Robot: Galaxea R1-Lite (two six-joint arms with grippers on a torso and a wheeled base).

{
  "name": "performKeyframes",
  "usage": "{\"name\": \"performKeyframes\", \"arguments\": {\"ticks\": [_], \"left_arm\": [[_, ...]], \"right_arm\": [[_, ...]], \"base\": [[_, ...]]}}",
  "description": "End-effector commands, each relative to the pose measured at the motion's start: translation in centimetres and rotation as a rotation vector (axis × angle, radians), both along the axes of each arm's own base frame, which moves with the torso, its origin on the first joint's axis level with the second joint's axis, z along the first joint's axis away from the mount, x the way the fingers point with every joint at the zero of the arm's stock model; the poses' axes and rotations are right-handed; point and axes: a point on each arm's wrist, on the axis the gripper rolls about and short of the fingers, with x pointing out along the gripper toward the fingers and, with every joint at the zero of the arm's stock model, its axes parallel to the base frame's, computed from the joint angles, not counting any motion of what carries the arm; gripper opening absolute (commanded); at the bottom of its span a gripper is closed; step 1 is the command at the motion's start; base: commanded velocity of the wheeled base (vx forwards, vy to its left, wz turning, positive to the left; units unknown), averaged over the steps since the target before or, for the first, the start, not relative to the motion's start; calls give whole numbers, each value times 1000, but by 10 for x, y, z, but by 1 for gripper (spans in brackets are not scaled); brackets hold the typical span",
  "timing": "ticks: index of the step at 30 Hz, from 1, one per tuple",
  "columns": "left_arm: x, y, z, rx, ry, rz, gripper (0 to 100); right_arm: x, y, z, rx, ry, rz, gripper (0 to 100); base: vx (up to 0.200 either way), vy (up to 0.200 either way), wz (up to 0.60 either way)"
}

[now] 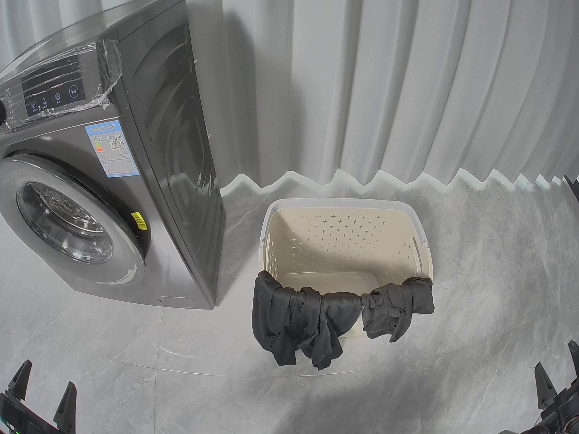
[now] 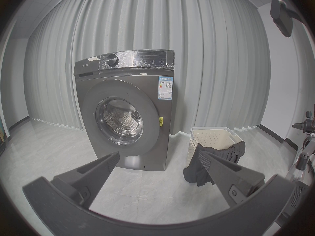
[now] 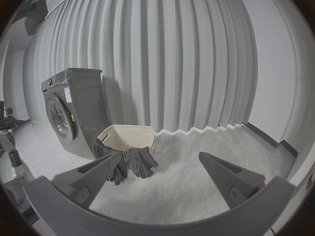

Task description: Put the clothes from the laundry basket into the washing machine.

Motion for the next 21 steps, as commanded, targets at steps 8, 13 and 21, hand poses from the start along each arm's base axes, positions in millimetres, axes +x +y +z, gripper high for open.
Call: {"name": "performKeyframes", "arguments": {"ticks": [8, 13, 21], "left_arm": [[0, 0, -5, 0, -2, 0, 100], [0, 0, -5, -3, -2, -1, 100], [0, 0, -5, -1, -2, 0, 100]], "right_arm": [[0, 0, -5, 0, 0, 1, 100], [0, 0, -5, 0, 0, 1, 100], [0, 0, -5, 0, 0, 1, 100]], "base": [[0, -200, 0], [0, -160, 0], [0, 0, 0]]}}
